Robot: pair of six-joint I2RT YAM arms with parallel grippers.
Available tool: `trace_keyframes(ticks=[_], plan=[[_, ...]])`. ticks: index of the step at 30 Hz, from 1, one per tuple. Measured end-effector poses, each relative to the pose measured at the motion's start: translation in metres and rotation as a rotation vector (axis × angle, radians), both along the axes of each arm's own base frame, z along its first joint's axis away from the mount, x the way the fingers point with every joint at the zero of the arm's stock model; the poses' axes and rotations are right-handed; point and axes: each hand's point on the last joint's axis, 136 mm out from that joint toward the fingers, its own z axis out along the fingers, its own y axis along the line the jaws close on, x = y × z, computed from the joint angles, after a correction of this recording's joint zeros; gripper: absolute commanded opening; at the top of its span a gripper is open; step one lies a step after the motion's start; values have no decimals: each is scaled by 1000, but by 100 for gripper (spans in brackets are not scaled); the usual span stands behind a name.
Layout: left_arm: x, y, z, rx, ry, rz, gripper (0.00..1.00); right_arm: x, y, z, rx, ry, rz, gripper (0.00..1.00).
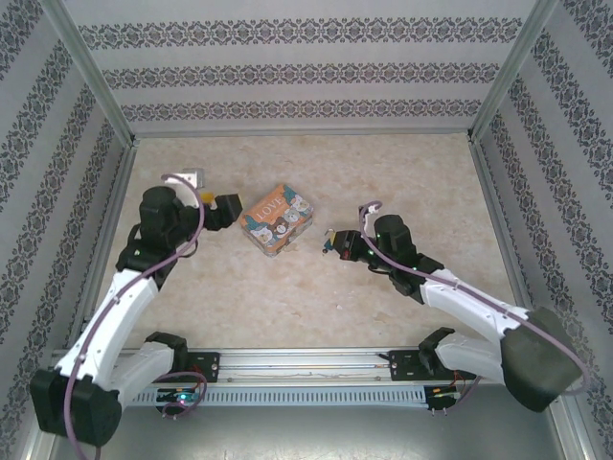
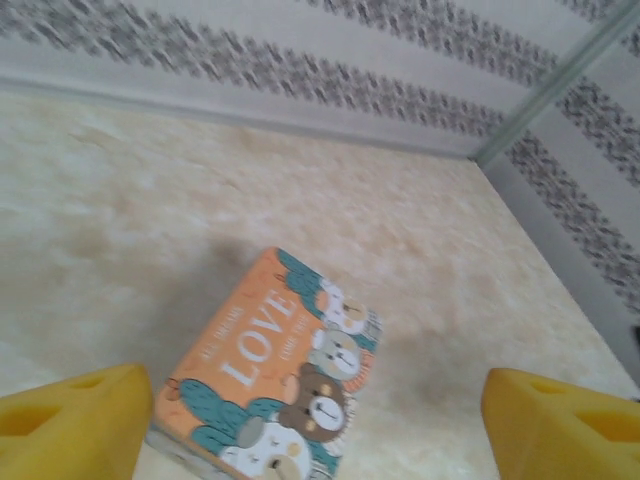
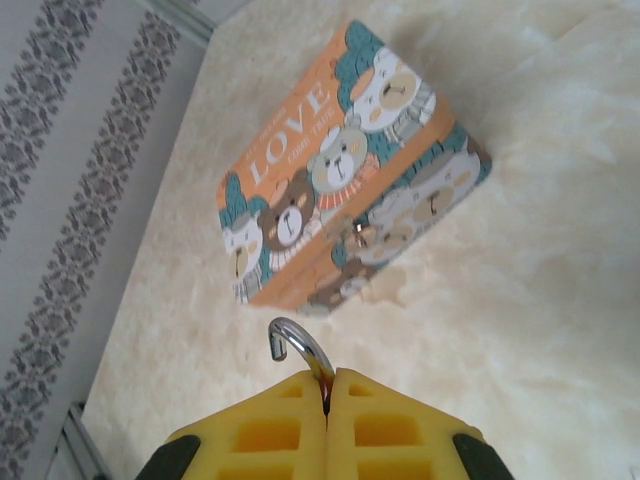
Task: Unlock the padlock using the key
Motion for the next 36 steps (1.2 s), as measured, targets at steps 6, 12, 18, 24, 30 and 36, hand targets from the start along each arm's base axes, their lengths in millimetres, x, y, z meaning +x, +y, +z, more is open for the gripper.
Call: trace_keyframes(ticks=[6, 12, 18, 24, 30, 36], plan=[[-15, 33, -9, 95, -128, 150, 100, -41, -5, -6, -138, 106, 96, 0], [-19, 43, 10, 148, -245, 194, 99, -75, -16, -18, -242, 235, 149, 0], [-21, 41, 19, 168, -304, 179, 100, -101, -25, -45, -336, 388, 188, 0], [-21, 40, 16, 182, -309, 171, 100, -116, -28, -68, -394, 515, 220, 0], [-22, 40, 17, 193, -317, 166, 100, -125, -30, -88, -445, 615, 248, 0], [-23, 40, 18, 199, -323, 165, 100, -125, -26, -95, -475, 651, 282, 0]])
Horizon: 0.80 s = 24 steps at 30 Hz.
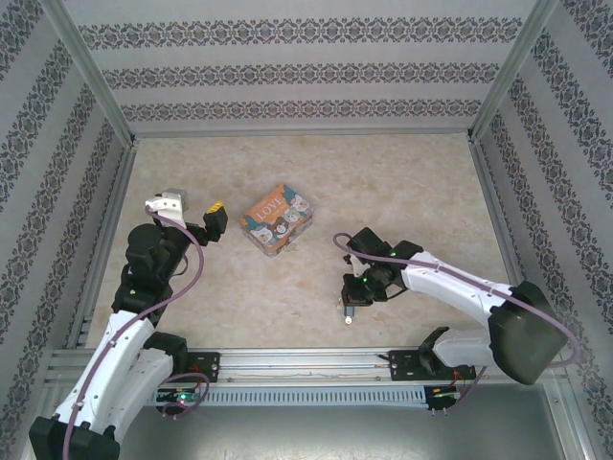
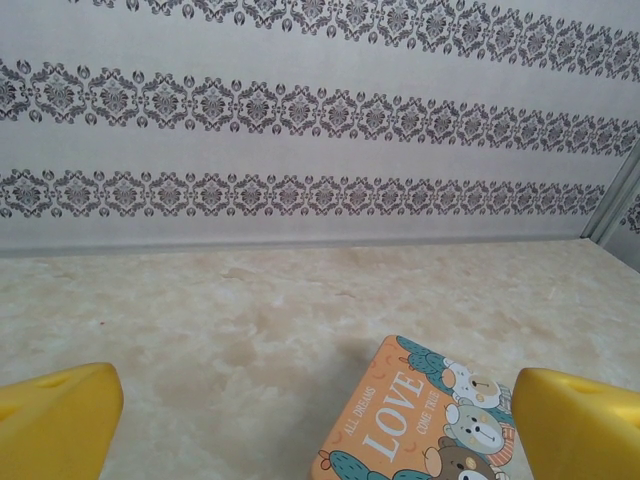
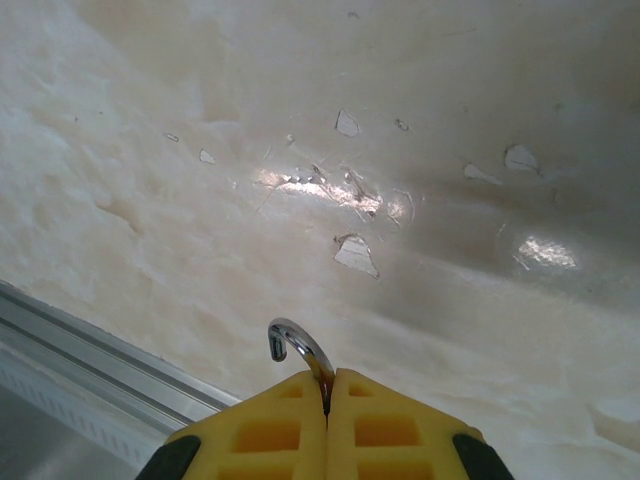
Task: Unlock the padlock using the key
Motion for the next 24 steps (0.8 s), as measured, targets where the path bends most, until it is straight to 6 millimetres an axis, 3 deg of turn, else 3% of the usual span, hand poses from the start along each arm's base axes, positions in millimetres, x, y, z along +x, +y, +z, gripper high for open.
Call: trace_keyframes(ticks=[16, 24], plan=[[-1, 0, -2, 26, 2, -2, 99, 0, 6, -34, -52, 104, 55, 0], [-2, 0, -3, 28, 8, -2, 100, 5, 13, -39, -31, 100, 55, 2]])
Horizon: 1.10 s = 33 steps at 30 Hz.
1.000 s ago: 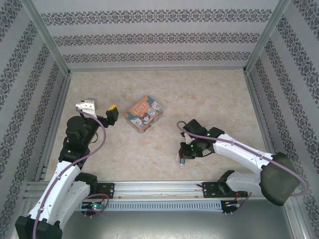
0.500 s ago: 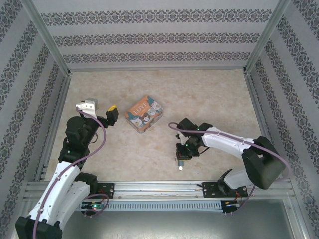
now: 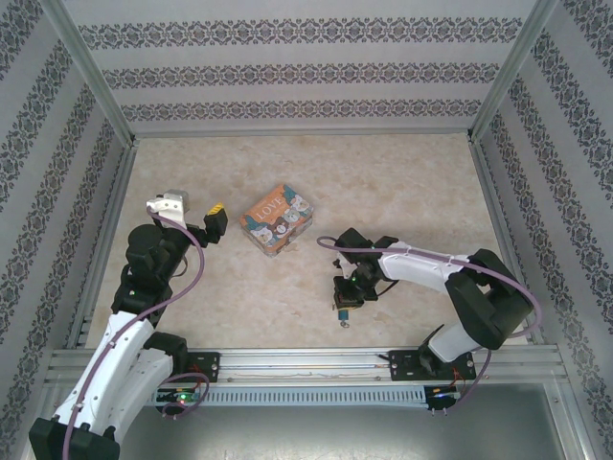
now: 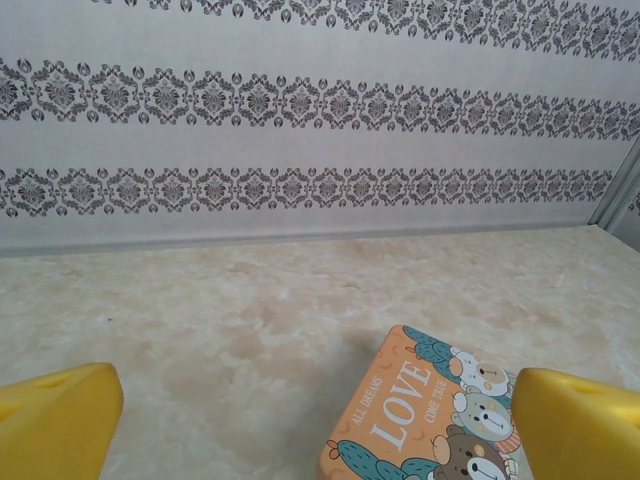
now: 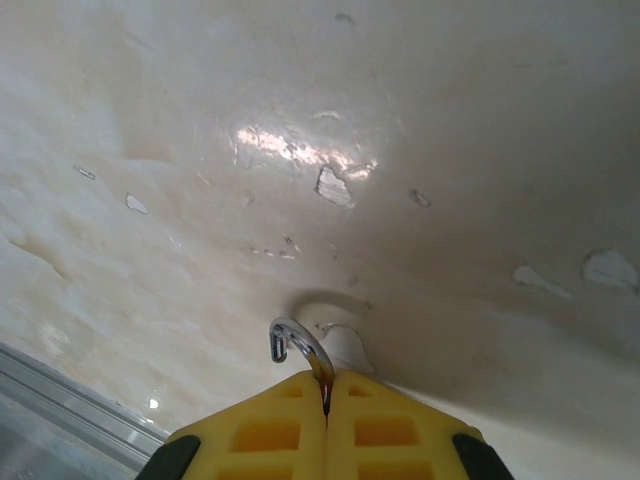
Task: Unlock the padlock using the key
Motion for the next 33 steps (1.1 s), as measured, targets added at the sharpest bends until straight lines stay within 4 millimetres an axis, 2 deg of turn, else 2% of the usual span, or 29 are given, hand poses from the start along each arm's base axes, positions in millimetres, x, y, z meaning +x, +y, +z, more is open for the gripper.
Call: trace_keyframes(ticks=[11, 17, 19, 27, 33], plan=[[0, 0, -2, 2, 7, 0, 100, 6, 0, 0, 6, -8, -21, 25], [0, 1, -2, 6, 6, 6, 100, 7, 0, 3, 14, -18, -24, 30], [0, 2, -2, 6, 5, 11, 99, 10, -1, 8, 25, -36, -32, 31], [-1, 11, 2, 9, -5, 64, 99, 31, -10, 41, 69, -184, -83, 48], [-4, 30, 6, 15, -19, 166, 100, 55, -28, 70, 81, -348, -142, 58]])
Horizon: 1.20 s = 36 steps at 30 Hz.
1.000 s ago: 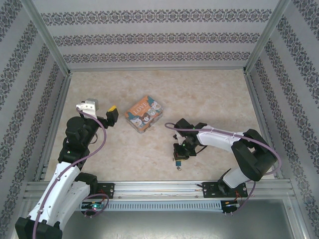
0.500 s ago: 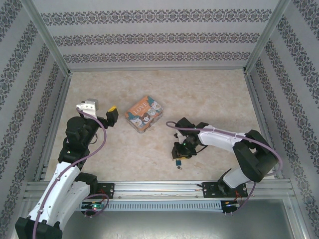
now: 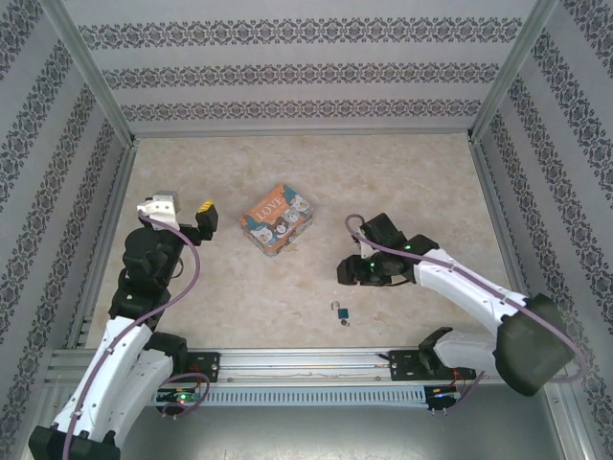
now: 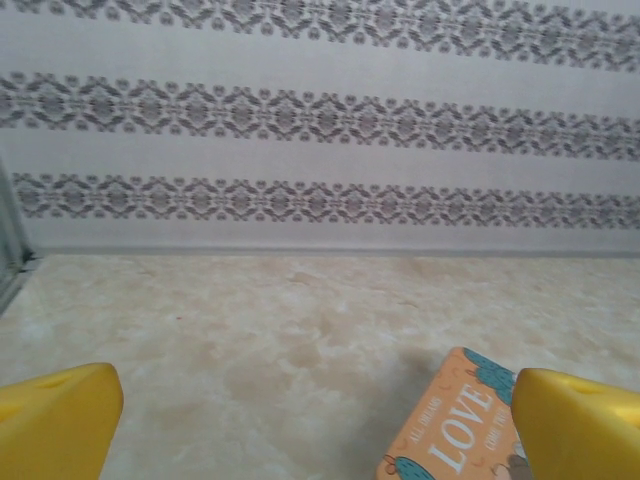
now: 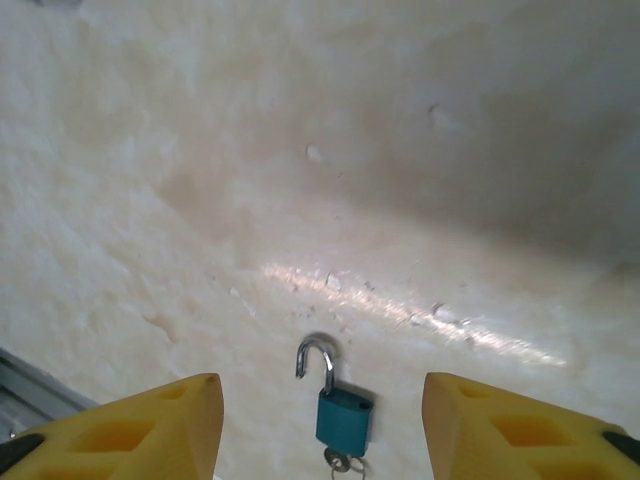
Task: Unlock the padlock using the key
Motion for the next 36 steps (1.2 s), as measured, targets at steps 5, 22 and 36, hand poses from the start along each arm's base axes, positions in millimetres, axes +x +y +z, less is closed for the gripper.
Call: trace_keyframes(ticks=[5, 22, 36], plan=[[-3, 16, -3, 3, 2, 88, 99, 22, -22, 20, -26, -146, -57, 63], [-12, 48, -41, 20, 82, 271, 99, 97, -119, 75, -127, -638, -341, 91], [-17, 73, -75, 65, 150, 424, 99, 123, -188, 51, -354, -866, -449, 98]])
